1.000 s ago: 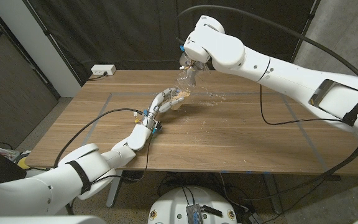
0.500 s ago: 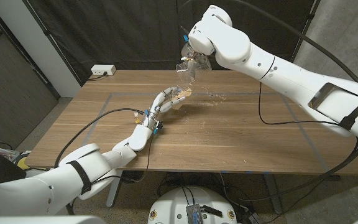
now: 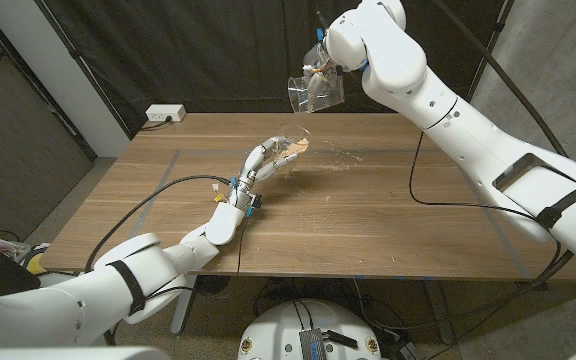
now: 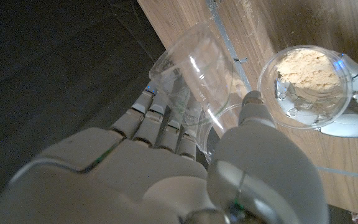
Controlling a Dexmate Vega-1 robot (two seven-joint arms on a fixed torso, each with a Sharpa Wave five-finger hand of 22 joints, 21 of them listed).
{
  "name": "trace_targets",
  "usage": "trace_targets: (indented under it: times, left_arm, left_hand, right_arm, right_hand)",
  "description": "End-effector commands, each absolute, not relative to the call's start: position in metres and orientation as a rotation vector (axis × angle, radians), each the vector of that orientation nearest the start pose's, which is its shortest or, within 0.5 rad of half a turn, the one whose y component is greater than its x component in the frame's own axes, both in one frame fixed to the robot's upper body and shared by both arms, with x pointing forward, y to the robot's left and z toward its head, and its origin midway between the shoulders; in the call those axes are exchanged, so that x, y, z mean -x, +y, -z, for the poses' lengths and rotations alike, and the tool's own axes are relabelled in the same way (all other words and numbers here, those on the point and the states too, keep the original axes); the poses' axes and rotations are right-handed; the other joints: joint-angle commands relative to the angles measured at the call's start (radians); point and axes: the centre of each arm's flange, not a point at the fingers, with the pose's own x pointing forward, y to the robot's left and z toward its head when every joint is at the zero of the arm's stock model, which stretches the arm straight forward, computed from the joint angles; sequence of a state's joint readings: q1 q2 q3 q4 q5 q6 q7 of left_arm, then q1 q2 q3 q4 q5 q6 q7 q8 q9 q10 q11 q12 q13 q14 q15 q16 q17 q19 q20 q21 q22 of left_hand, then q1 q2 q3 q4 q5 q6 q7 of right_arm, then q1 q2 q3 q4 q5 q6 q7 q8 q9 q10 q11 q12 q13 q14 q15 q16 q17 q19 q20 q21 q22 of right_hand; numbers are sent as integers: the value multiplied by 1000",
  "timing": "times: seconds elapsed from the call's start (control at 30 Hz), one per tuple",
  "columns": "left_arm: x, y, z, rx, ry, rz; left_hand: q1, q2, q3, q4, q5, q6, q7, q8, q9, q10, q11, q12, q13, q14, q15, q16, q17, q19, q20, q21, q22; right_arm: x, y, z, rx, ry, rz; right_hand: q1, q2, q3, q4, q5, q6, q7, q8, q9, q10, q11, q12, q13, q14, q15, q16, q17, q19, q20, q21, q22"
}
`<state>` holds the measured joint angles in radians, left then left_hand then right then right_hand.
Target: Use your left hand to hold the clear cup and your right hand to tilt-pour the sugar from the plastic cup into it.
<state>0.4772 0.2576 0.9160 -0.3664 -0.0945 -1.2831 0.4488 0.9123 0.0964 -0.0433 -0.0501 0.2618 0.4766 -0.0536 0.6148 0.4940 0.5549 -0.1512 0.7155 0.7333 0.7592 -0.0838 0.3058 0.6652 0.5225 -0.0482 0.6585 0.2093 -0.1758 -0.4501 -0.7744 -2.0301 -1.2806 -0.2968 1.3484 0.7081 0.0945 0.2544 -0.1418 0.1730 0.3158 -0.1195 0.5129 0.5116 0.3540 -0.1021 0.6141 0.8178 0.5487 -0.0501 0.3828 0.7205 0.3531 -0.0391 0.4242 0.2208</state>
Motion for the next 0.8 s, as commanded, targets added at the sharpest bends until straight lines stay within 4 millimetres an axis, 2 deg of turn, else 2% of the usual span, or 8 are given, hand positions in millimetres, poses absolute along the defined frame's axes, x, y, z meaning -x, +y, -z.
trace_targets:
  times: [0.03,0.37,0.57,0.8]
  left_arm:
    - [-632,200,104,-232,-1017,249]
    - [-630,203,77,-185,-1081,271]
    - [-630,202,58,-192,-1122,274]
    - [-637,201,39,-172,-1123,290]
  left_hand:
    - [3,7,-8,-2,1,-2,0,6,6,-1,-3,-2,0,4,-112,-7,2,-14,-67,3,0]
    - [5,10,-11,-1,2,-5,2,4,6,-6,-1,-4,1,1,-109,-13,1,-16,-64,4,0]
    - [8,12,-12,-1,2,-6,1,4,7,-5,-5,-5,-1,2,-110,-15,1,-17,-64,4,-1]
    - [10,13,-14,-1,2,-4,2,5,7,-4,-5,-5,-3,3,-110,-18,1,-18,-63,5,-1]
  right_arm:
    - [-460,-124,-248,1773,-346,13]
    - [-482,-178,-238,1565,-345,-22]
    - [-487,-214,-235,1394,-396,-60]
    - [-494,-243,-215,1227,-460,-77]
  right_hand:
    - [-1,6,8,3,2,9,0,5,6,4,2,-3,4,9,-182,-1,5,7,-9,-1,3]
    - [-3,4,8,3,2,11,1,5,6,5,4,-4,6,8,-182,-5,6,8,-7,-1,2]
    - [-4,5,9,3,2,16,4,6,6,8,5,-5,5,12,-182,-5,7,10,-6,-1,2]
    - [-2,6,11,2,3,22,4,8,6,15,9,-3,6,15,-183,-5,9,11,-6,0,2]
